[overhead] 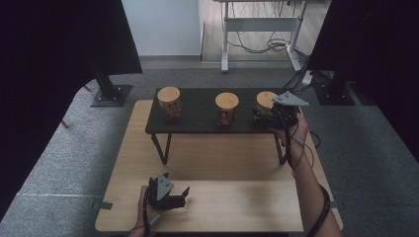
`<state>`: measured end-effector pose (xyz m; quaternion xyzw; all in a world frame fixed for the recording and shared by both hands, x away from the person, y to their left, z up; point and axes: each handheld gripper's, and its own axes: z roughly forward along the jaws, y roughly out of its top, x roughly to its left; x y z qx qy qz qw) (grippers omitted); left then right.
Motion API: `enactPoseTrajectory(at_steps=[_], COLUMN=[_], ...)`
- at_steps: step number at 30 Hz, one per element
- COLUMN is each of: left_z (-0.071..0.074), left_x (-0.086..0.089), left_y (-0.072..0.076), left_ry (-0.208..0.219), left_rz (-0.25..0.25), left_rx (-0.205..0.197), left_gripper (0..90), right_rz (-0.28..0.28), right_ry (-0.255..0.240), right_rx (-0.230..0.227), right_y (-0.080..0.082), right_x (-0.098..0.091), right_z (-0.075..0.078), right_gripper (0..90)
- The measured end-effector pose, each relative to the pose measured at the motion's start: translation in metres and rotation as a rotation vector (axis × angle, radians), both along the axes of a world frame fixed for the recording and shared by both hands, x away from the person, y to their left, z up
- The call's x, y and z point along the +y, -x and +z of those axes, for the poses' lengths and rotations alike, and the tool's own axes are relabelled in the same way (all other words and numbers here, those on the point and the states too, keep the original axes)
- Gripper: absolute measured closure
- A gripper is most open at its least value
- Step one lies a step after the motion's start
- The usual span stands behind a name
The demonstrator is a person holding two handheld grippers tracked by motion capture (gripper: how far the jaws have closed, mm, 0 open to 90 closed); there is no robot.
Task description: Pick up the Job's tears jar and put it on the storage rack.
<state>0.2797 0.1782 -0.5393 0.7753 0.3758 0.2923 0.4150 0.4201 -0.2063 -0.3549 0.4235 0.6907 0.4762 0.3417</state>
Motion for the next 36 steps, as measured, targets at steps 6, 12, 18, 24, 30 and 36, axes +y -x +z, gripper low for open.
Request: enactPoseTrajectory(at_steps=[6,12,18,24,30,36], left_z=[0.000,0.001,0.003,0.001,0.000,0.000], left_x=[0.000,-0.001,-0.002,-0.004,-0.005,-0.006], left_y=[0.000,0.000,0.001,0.001,0.001,0.002], left_ry=[0.000,0.005,0.016,0.010,0.001,-0.002], left_rz=[0.000,-0.002,0.010,-0.001,-0.006,-0.007], left_rx=[-0.002,-0.001,-0.022,-0.019,-0.009,-0.008], left_gripper=[6.4,6.4,6.5,6.4,6.4,6.4], right_rz=[0.009,-0.022,-0.039,-0.022,-0.013,-0.008], right_ry=[-0.013,0.003,-0.013,-0.024,-0.045,-0.039], right_rx=[-0.008,-0.023,-0.036,-0.048,-0.083,-0.104], right_y=[0.002,0.009,0.016,0.025,0.041,0.055], right_x=[-0.001,0.005,0.006,0.001,-0.004,-0.003], right_z=[-0.002,-0.004,-0.005,-0.005,-0.002,0.001], right_gripper=[19.5,9.8,8.2,7.6,7.2,7.4])
